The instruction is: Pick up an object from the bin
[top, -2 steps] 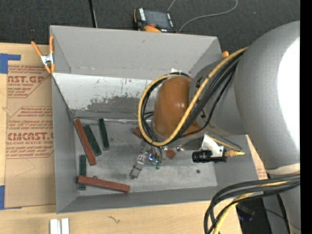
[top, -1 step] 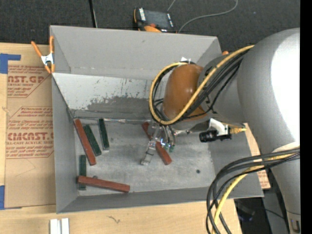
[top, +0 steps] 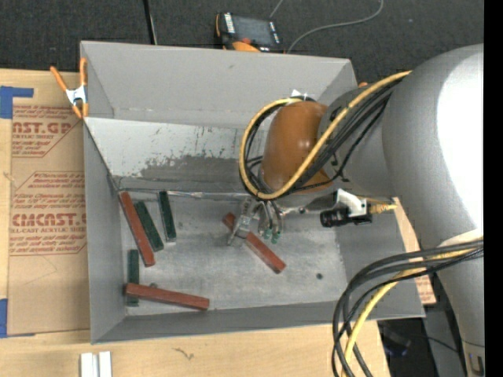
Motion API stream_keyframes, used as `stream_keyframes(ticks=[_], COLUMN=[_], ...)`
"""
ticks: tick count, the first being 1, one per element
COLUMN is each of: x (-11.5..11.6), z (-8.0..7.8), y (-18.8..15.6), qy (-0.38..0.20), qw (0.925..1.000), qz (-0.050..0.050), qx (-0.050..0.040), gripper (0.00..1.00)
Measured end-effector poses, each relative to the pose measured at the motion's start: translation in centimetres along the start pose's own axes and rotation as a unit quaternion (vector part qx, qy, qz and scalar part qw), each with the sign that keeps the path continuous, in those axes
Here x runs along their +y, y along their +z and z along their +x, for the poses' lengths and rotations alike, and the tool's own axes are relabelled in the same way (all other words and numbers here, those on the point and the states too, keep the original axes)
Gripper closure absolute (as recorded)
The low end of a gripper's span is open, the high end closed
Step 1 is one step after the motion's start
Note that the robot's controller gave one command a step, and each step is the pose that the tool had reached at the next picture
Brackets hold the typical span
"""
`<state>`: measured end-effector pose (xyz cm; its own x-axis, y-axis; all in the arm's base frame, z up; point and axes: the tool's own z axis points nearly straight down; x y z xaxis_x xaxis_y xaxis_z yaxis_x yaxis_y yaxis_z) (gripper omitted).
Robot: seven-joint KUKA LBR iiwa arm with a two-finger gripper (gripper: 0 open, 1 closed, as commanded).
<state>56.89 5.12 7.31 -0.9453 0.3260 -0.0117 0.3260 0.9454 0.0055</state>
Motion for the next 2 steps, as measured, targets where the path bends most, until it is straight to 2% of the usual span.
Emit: stream_keyframes(ticks=[1,2], x=[-0.07,-0.90], z=[0.30,1.09], y=[0.27,0.21], qy=[0.000,-0.135], qw=[1.0000,0.9908], qz=[0.002,0.001], qx=[0.0052,0.0034], gripper=[0.00,0.00])
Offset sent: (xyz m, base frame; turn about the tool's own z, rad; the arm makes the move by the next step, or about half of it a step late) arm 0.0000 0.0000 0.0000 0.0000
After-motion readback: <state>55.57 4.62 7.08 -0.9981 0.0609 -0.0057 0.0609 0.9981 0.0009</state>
